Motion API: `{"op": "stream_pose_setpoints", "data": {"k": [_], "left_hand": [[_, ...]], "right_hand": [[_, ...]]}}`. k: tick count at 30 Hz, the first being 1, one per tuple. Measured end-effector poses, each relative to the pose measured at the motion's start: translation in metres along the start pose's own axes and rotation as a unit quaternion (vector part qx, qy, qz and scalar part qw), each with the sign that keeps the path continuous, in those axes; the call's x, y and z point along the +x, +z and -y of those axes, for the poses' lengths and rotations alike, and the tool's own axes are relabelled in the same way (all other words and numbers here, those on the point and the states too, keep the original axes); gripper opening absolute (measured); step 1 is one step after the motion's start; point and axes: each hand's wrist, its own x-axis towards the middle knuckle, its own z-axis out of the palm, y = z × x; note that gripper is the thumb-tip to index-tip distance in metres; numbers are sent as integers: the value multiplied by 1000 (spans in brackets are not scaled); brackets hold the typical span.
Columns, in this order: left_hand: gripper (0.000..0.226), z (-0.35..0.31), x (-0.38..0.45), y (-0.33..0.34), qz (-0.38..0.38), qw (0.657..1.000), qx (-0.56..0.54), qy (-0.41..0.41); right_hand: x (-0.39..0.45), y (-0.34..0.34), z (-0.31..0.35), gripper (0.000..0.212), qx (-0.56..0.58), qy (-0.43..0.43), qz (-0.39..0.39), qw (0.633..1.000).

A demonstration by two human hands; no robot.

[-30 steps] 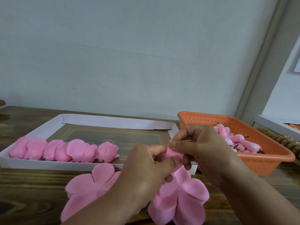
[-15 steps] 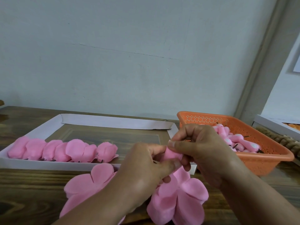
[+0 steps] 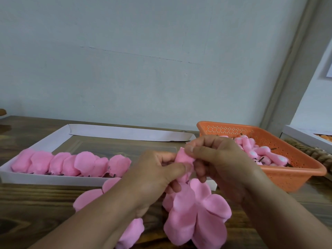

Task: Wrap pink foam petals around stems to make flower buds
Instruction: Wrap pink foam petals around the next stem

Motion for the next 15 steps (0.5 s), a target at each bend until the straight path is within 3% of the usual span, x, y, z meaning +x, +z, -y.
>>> {"op": "stream_pose_setpoints", "data": {"k": [3, 7, 8, 10, 12, 15], "left_hand": [[32, -5, 2, -5, -17, 999, -19, -19], [40, -11, 3, -14, -23, 996, -66, -48], [38, -13, 3, -16, -22, 995, -81, -55], [31, -16, 4, -19, -19, 991, -113, -67], [21, -18, 3, -21, -11, 985, -151, -79], [12, -20, 3, -22, -10, 974, -201, -101]], "right_hand": [[0, -2, 2, 27, 43, 5, 0, 999], [1, -7, 0, 7, -23, -55, -47, 997], [1, -10, -3, 14, -81, -82, -63, 991], [0, -14, -8, 23, -224, -162, -73, 958], [-1, -16, -11, 27, -352, -244, -29, 903], [-2, -16, -17, 28, -433, -334, 31, 837]]}}
